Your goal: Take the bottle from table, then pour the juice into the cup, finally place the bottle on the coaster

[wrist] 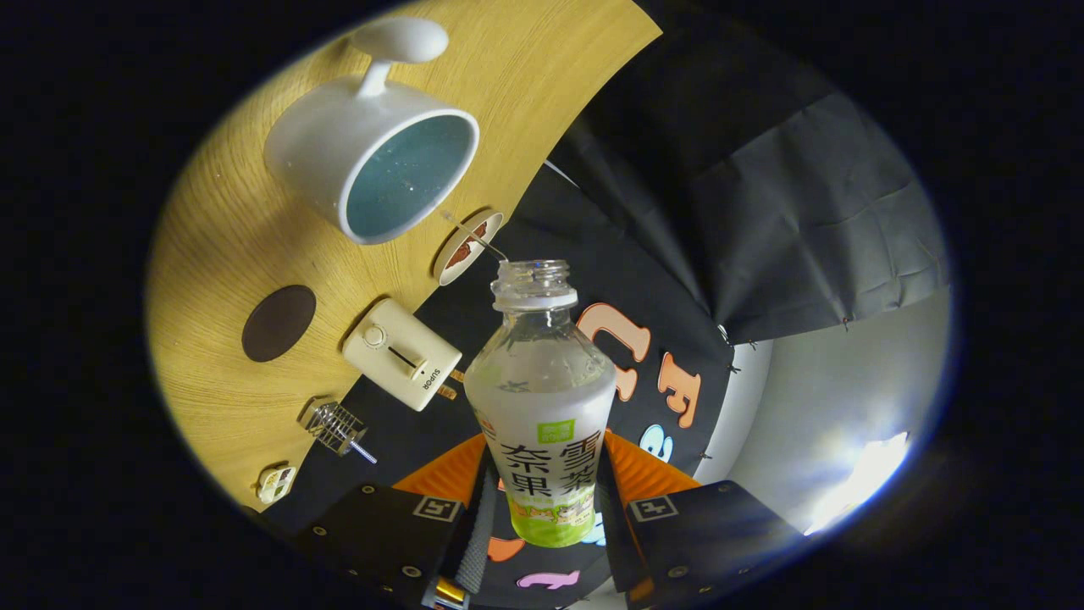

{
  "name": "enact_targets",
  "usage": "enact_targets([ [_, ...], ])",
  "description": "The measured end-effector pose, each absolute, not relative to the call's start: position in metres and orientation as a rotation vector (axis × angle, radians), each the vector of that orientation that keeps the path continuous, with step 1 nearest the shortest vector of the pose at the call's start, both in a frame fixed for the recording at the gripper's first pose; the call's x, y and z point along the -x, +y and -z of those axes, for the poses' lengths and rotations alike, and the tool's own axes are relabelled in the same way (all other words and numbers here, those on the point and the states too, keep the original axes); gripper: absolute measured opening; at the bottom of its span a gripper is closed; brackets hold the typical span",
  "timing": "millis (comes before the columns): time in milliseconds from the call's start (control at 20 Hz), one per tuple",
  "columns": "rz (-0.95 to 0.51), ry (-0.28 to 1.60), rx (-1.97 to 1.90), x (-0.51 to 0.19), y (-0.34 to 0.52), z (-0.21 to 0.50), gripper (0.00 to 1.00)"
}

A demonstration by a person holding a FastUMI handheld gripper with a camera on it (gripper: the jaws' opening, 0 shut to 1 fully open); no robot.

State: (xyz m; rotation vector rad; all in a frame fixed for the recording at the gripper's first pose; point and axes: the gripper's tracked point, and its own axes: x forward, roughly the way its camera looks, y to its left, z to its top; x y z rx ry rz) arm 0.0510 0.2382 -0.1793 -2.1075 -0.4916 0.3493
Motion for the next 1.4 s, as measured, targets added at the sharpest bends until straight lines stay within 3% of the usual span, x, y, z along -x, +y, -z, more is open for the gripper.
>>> enact_targets([
  [700,-0.419,-0.398,2.050,-0.048,0.236,0.215,0.58],
  [1400,-0.493,0.022,1.513,-0.046,0.214,0.281,0.58],
])
